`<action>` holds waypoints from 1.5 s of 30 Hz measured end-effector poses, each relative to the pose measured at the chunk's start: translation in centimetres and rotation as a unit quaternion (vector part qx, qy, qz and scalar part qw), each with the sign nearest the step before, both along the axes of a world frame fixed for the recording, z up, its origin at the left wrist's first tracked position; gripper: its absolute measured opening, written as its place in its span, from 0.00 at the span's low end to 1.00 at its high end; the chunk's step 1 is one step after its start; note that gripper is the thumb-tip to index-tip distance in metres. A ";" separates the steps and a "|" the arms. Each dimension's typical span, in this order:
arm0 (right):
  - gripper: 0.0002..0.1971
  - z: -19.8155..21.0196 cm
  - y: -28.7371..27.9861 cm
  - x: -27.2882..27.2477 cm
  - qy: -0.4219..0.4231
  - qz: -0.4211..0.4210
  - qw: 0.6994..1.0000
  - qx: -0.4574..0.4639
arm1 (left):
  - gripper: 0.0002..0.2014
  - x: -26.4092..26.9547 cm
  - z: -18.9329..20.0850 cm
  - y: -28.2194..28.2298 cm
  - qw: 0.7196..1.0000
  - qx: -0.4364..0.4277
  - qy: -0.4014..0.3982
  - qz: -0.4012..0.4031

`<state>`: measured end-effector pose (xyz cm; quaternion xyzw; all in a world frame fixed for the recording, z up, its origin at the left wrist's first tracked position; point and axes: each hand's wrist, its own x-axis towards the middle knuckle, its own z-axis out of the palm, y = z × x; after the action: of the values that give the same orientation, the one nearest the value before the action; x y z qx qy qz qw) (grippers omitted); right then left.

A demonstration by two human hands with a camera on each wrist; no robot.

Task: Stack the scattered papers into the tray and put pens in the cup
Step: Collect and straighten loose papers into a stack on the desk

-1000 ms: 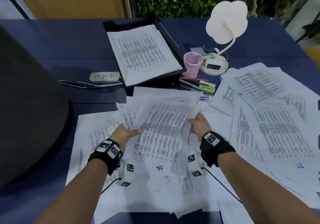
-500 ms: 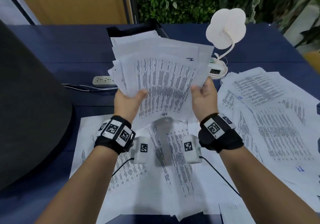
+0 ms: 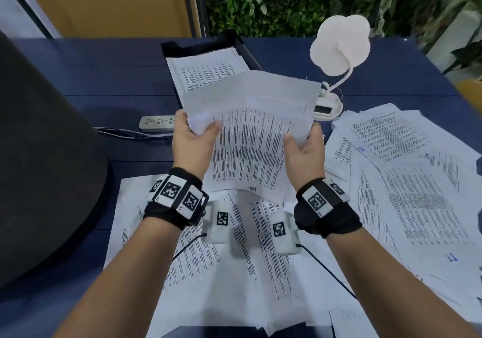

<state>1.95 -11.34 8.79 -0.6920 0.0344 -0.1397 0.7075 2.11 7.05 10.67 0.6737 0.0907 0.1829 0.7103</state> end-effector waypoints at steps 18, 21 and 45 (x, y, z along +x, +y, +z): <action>0.17 -3.7 0.2 -0.7 0.131 0.001 0.990 -0.059 | 0.29 -0.6 -7.1 -0.7 0.987 -0.015 0.153 -0.034; 0.20 -4.6 -0.1 -0.7 0.190 0.017 0.979 -0.077 | 0.34 -0.4 -7.3 -0.5 0.980 -0.009 0.192 -0.045; 0.17 -10.2 -3.8 -2.3 0.395 0.161 0.855 -0.294 | 0.22 -4.7 -13.7 1.4 0.906 0.173 0.375 -0.096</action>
<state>-0.38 -15.14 -1.43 -0.8606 0.1559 0.2578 0.4106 -2.58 8.45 -2.99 0.8105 0.2522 -0.1394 0.5100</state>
